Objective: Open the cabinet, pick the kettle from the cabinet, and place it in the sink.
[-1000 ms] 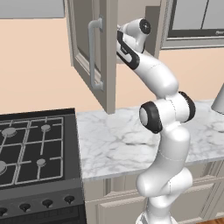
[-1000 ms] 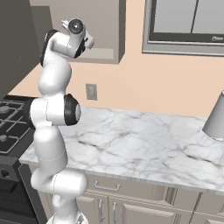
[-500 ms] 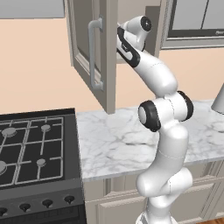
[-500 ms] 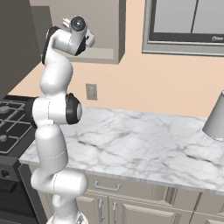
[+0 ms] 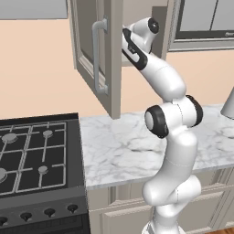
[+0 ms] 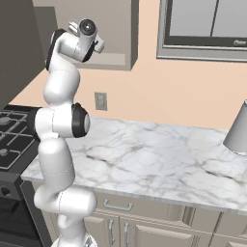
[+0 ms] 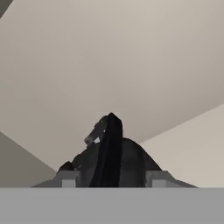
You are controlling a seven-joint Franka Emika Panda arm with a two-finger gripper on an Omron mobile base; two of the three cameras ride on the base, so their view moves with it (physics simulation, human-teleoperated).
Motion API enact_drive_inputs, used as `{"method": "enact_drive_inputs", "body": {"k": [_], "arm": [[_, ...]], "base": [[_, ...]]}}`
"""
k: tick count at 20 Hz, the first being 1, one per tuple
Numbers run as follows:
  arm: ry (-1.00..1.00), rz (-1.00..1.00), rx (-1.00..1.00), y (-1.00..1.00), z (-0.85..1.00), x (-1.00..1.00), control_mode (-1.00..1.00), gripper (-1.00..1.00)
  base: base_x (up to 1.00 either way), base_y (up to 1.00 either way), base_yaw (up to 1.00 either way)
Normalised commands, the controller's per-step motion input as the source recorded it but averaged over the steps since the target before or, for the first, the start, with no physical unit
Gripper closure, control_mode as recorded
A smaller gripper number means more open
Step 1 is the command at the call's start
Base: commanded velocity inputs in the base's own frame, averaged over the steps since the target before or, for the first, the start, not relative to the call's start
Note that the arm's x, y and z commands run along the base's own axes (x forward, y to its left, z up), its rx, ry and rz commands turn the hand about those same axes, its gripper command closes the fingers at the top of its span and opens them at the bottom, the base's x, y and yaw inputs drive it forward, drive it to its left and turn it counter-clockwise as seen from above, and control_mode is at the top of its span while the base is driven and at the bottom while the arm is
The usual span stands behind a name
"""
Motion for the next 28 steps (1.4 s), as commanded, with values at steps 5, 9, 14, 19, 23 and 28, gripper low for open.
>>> {"method": "enact_drive_inputs", "body": {"k": [5,9,14,19,23,28], "arm": [[-0.01,0.01,0.0,0.01,-0.15,-0.01,-1.0,1.0],[-0.01,0.0,0.0,0.02,-0.13,-0.07,-1.0,1.0],[0.0,0.0,0.0,0.07,-0.1,-0.07,-1.0,1.0],[0.0,0.0,0.0,0.1,-0.05,-0.08,-1.0,1.0],[-0.03,0.0,0.0,0.25,0.0,-0.16,-1.0,1.0],[-0.04,0.0,0.0,0.16,-0.02,-0.32,-1.0,1.0]], "base": [[0.0,0.0,0.0],[0.0,0.0,0.0],[0.0,0.0,0.0],[0.0,0.0,0.0],[0.0,0.0,0.0],[0.0,0.0,0.0]]}}
